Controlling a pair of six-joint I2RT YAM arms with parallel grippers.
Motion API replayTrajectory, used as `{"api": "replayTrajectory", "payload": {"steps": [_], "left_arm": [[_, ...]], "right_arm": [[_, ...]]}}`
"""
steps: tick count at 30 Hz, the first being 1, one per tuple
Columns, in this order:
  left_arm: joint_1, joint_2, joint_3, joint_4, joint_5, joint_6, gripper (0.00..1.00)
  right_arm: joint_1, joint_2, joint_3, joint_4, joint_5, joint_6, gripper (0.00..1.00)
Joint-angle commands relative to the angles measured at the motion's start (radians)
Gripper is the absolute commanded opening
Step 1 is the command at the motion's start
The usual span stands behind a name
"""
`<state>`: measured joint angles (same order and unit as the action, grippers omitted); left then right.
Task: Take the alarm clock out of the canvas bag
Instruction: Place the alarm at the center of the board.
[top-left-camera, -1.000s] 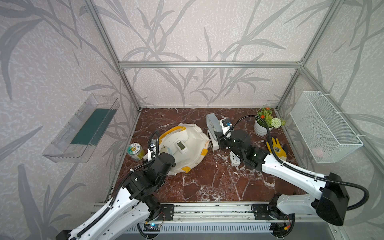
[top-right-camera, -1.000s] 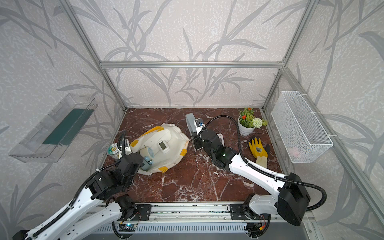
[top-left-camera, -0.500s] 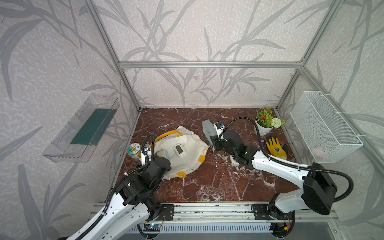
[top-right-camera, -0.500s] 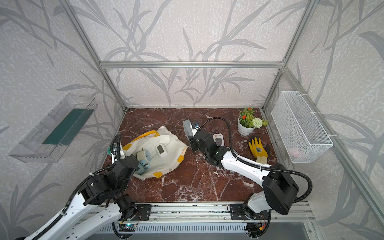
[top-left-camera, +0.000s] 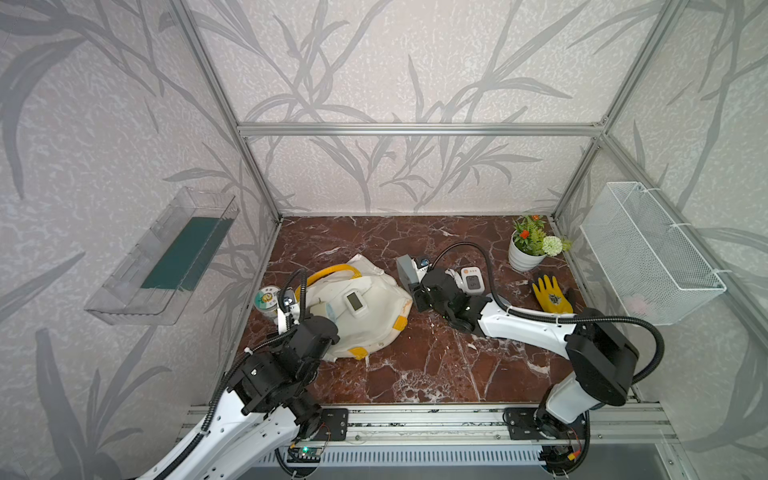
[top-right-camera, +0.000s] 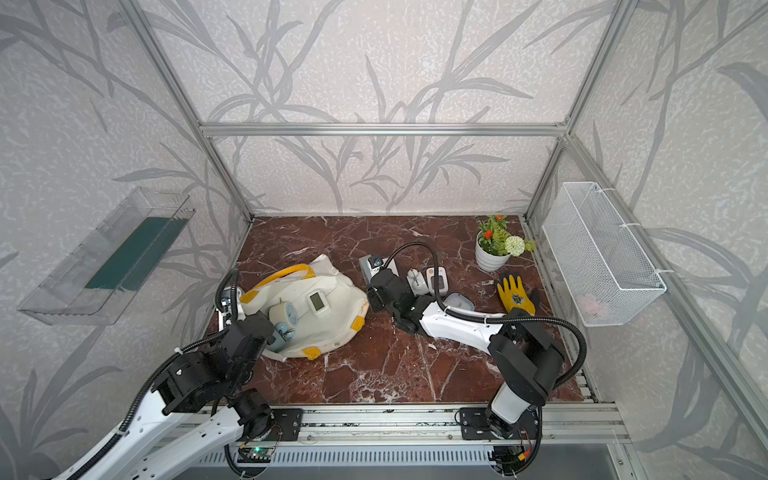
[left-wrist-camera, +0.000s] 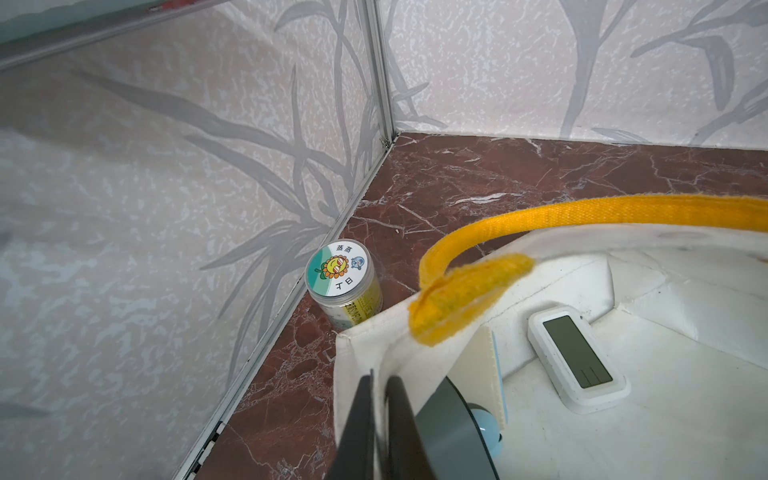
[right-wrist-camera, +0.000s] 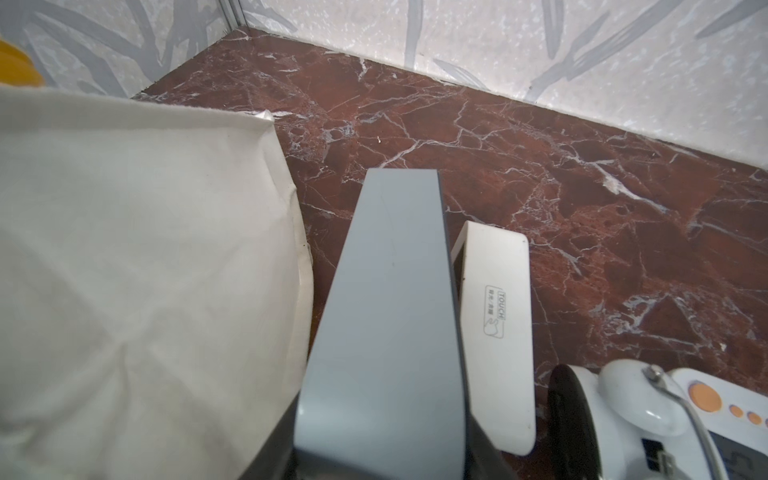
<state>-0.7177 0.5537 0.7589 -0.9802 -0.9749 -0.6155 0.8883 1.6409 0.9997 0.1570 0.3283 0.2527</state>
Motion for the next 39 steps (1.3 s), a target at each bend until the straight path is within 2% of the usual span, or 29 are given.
{"api": "replayTrajectory", "payload": {"steps": [1, 9, 21, 28, 39], "left_arm": [[0.006, -0.013, 0.022, -0.038, -0.048, -0.040, 0.00], [0.008, -0.018, 0.012, -0.025, -0.039, -0.034, 0.00], [0.010, -0.011, 0.010, -0.002, -0.035, -0.020, 0.00], [0.011, -0.011, 0.012, 0.002, -0.033, -0.012, 0.00], [0.013, -0.013, 0.011, 0.006, -0.028, -0.009, 0.00]], "right_arm": [[0.010, 0.017, 0.054, 0.073, 0.099, 0.032, 0.21], [0.010, 0.060, 0.064, 0.103, 0.162, 0.053, 0.24], [0.021, 0.123, 0.067, 0.070, 0.151, 0.074, 0.27], [0.032, 0.125, 0.054, 0.016, 0.154, 0.115, 0.44], [0.034, 0.117, 0.049, -0.051, 0.173, 0.141, 0.54]]}}
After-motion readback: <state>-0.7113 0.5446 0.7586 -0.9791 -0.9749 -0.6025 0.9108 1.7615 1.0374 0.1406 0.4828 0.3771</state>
